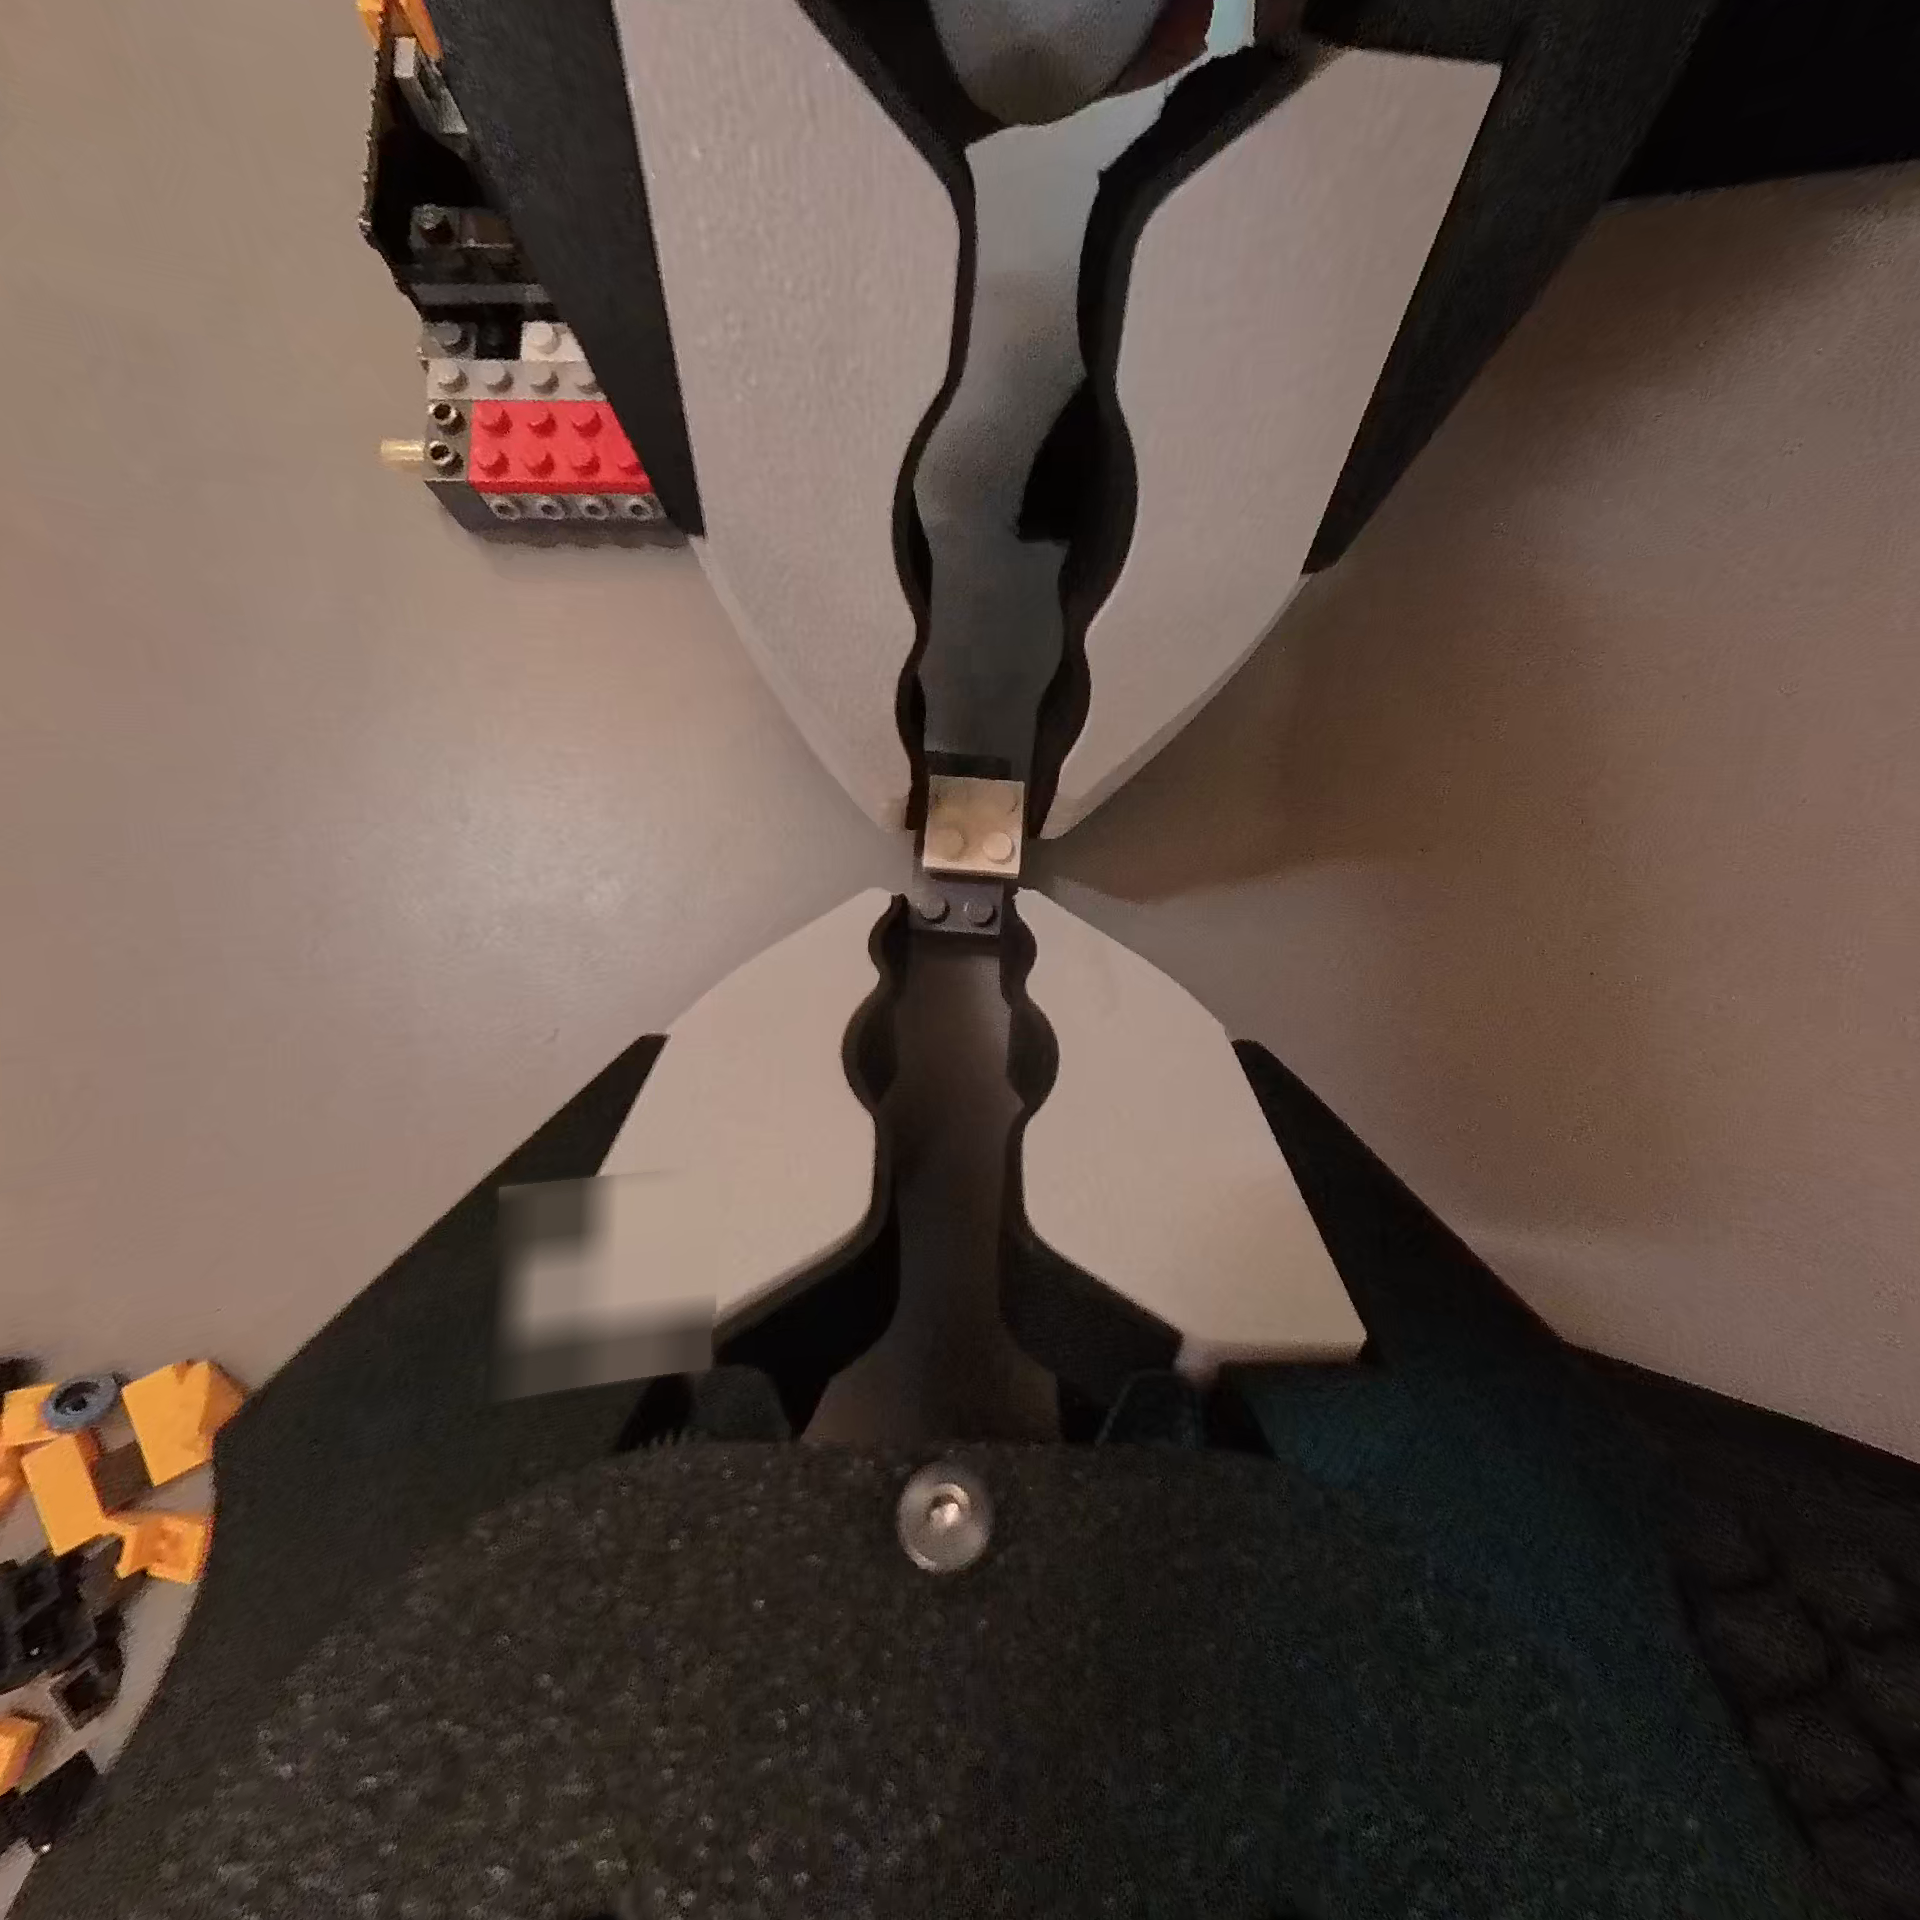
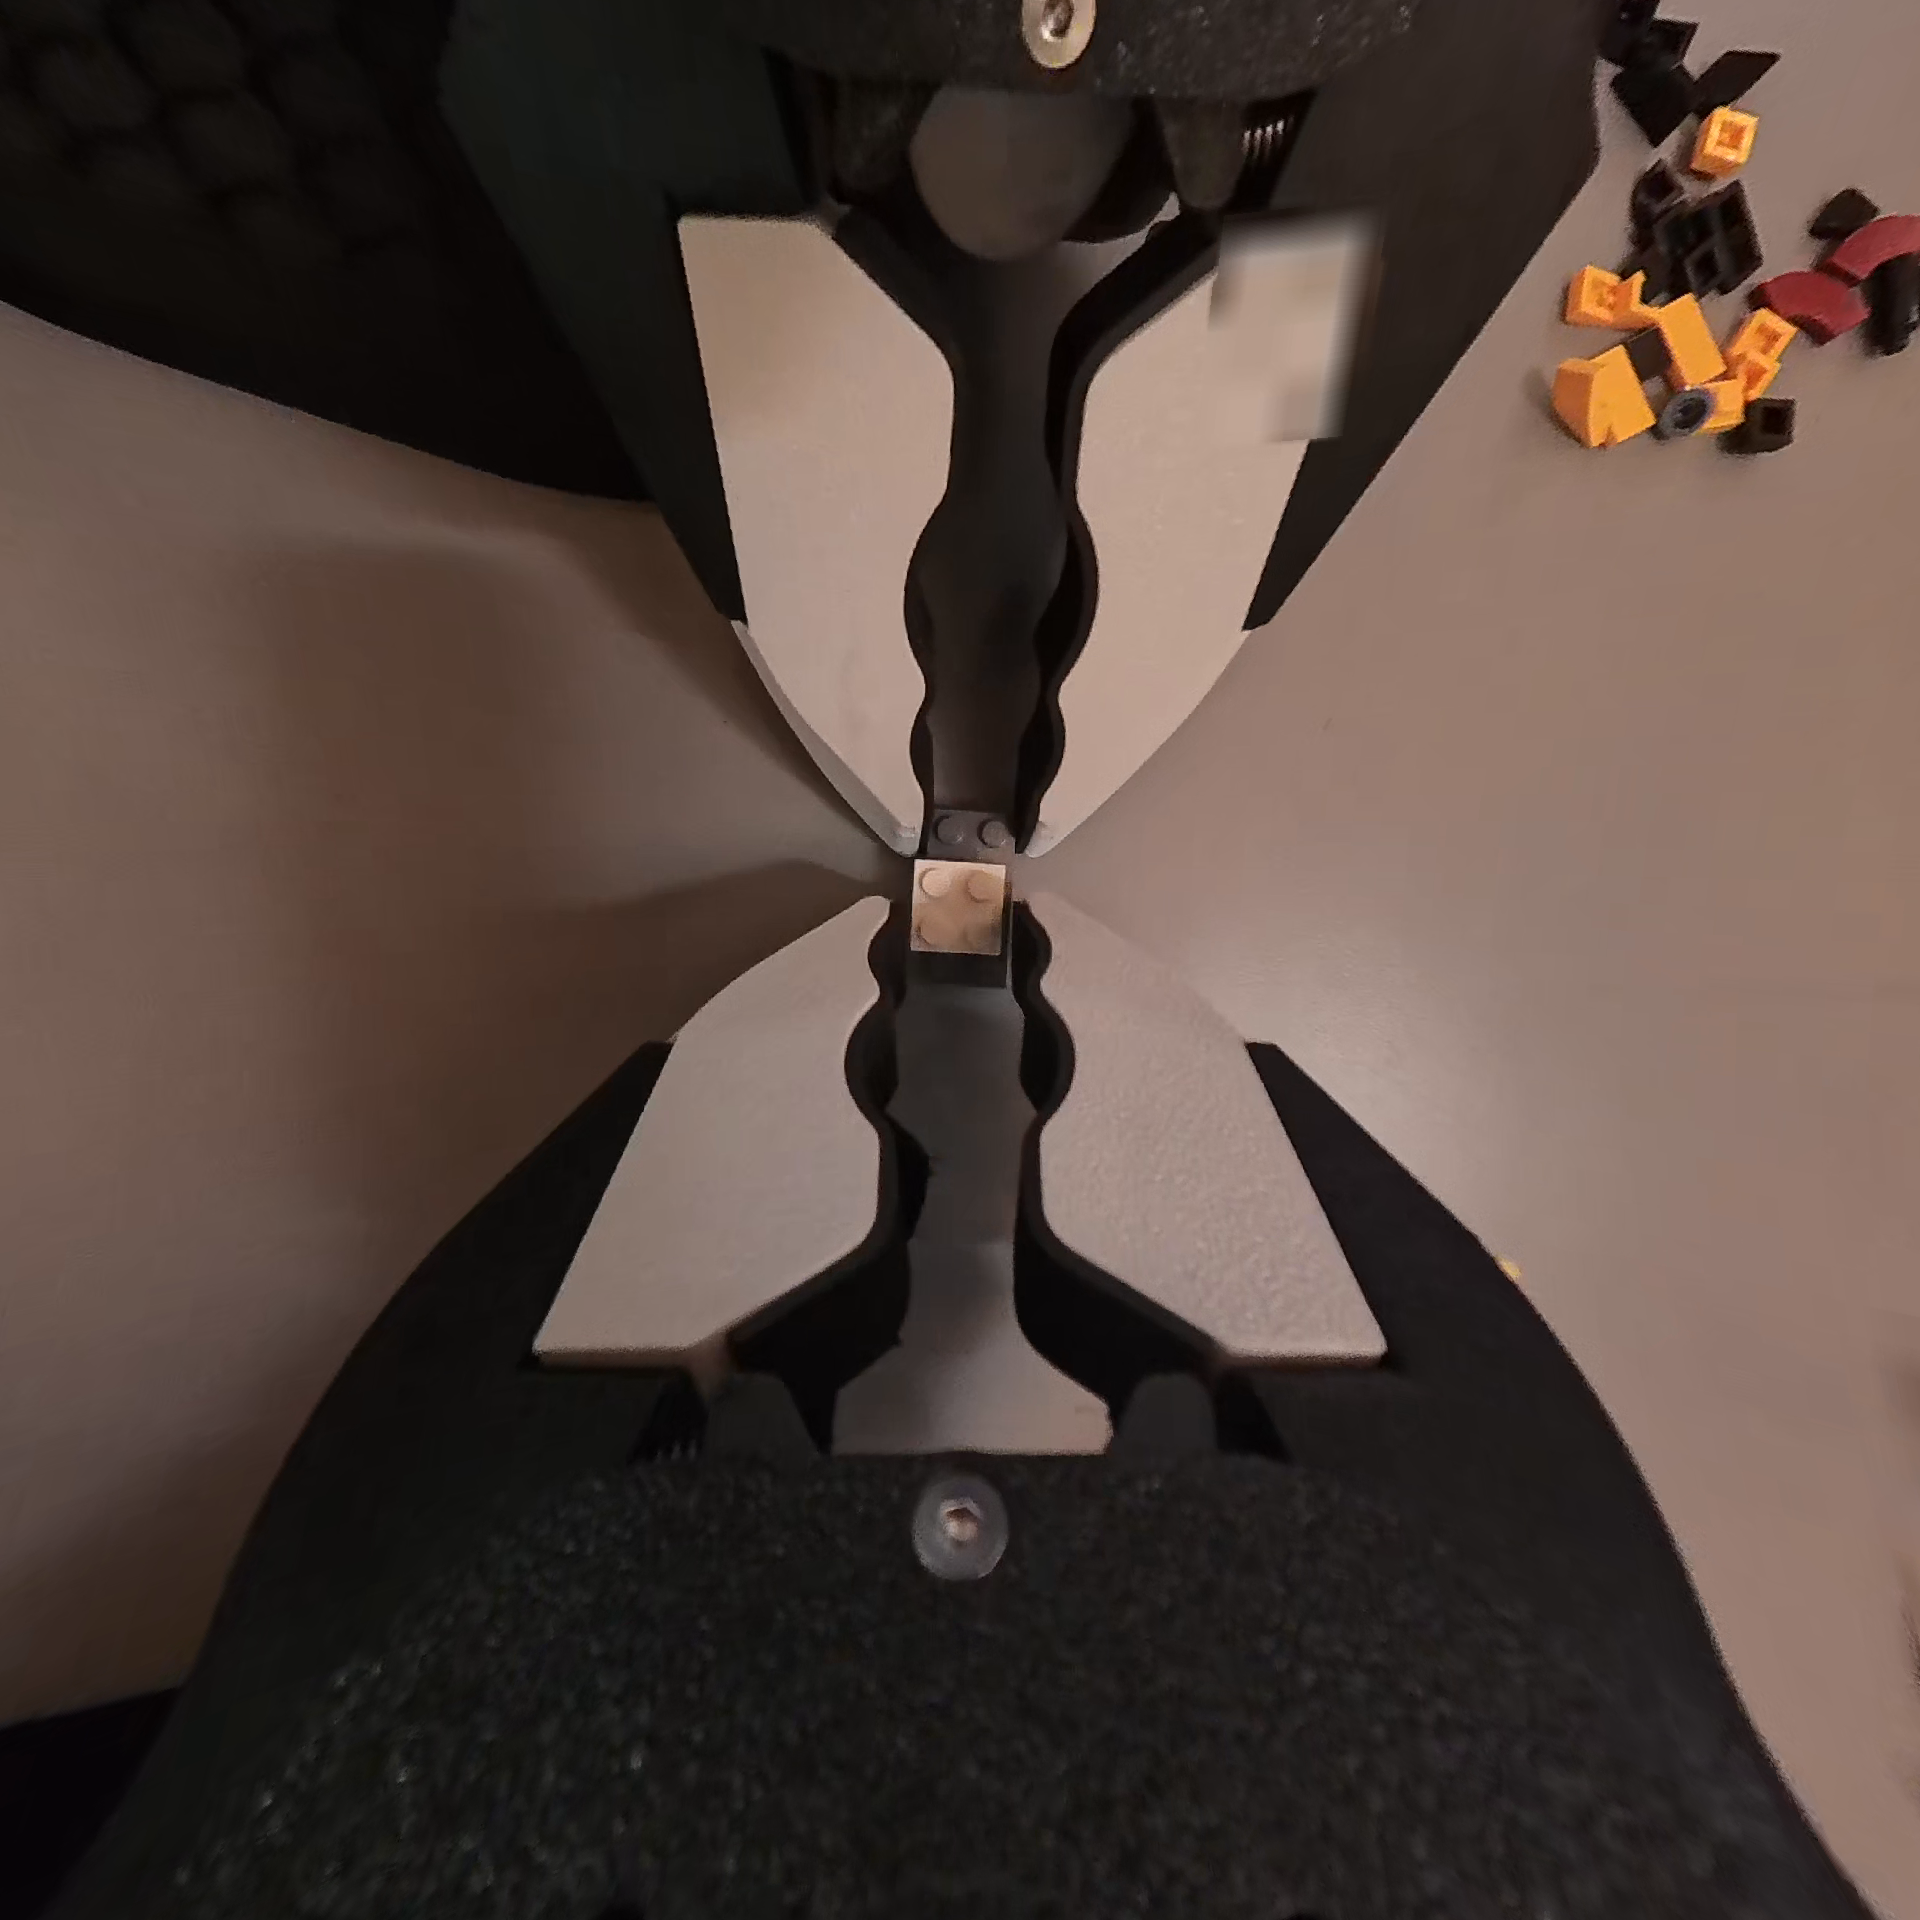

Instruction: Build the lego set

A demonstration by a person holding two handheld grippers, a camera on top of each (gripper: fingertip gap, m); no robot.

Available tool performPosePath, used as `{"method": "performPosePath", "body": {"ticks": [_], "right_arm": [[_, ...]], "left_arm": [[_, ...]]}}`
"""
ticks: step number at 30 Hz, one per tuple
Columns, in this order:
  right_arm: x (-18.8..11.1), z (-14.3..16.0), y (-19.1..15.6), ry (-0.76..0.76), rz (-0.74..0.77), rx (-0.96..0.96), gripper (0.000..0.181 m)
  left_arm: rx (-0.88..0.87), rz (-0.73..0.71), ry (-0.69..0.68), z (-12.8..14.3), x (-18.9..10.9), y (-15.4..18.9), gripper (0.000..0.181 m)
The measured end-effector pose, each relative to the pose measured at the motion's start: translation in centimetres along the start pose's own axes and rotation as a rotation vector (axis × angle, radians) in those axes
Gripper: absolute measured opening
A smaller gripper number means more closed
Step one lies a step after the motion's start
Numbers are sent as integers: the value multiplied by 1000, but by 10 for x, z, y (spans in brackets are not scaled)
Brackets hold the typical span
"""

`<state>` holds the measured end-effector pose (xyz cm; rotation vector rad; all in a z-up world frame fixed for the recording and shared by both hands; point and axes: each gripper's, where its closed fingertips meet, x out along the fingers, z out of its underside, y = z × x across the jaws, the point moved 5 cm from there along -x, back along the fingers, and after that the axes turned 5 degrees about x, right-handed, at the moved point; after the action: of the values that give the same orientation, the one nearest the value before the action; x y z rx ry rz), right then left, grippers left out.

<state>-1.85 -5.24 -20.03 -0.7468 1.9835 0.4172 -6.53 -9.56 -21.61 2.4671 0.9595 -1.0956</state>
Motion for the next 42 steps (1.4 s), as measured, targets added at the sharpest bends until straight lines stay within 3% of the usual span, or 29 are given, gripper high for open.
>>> {"method": "performPosePath", "body": {"ticks": [9, 13, 17, 22, 26, 37, 40, 42], "right_arm": [[-23, 1, -1, 140, -42, 118, 24], [-36, 11, -4, 220, -206, 295, 39], [-32, 12, -21, 235, -510, 544, 48], [-25, 14, -37, 154, -651, 593, 41], [-24, 12, -44, 179, -751, 631, 26], [-28, 11, -58, 221, -852, 655, 19], [-30, 11, -60, 257, -816, 632, 18], [-33, 12, -58, 305, -745, 607, 18]], "left_arm": [[48, 12, 40, -3, -3, 2, 16], [148, 36, 77, -16, -10, 17, 16], [227, 102, 80, -29, -11, 40, 16], [287, 125, 83, -40, -16, 55, 16], [317, 120, 73, -42, -17, 59, 16], [461, 102, 87, -47, -24, 73, 16], [447, 110, 111, -48, -26, 73, 17], [378, 113, 163, -50, -30, 65, 27]]}}
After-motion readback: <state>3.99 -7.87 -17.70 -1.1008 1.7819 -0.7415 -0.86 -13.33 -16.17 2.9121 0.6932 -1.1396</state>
